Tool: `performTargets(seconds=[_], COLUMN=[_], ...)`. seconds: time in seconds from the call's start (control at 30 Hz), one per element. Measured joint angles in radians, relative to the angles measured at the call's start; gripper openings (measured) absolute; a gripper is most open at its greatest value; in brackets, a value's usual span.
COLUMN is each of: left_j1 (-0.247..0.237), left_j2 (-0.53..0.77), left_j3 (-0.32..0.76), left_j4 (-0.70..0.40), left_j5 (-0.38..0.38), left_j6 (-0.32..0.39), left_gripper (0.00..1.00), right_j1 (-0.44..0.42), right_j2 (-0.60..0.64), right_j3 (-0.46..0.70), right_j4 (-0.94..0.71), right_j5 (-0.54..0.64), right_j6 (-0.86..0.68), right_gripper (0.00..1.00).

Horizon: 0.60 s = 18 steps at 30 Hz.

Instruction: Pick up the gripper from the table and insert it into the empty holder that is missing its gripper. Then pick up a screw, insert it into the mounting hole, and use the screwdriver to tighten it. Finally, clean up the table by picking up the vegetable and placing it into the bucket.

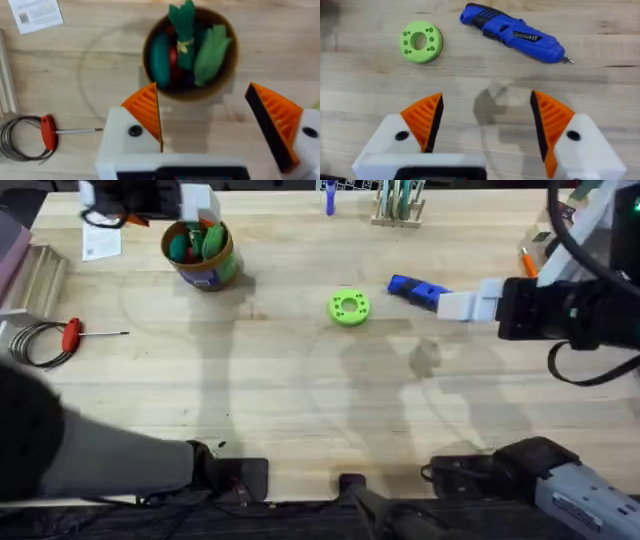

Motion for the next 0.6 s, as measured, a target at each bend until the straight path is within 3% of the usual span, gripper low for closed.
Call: performTargets(seconds=[0.2, 0.33, 0.47, 0.6], left_j1=[0.0, -0.01, -0.083, -0.167], left_j2=[-0.217, -0.394, -0.541, -0.574], left_j3=[-0.018, -0.134, -0.324, -0.459], left_j4=[-0.12, -0.134, -0.093, -0.071], left_j5=[0.07, 0.126, 0.178, 0.201], left_j6=[-0.006, -0.003, 0.013, 0.019], left_gripper=[0.985, 0.985, 0.988, 0.988], right_j1=[0.0, 0.0, 0.0, 0.0], right_j2=[0.0, 0.0, 0.0, 0.0], right_j3=[0.0, 0.0, 0.0, 0.0], right_j4=[0.0, 0.0, 0.0, 0.0], right_j5=[0.0, 0.0, 0.0, 0.0], right_j6=[0.0, 0.0, 0.0, 0.0], right_gripper=[0.985, 0.985, 0.985, 0.985])
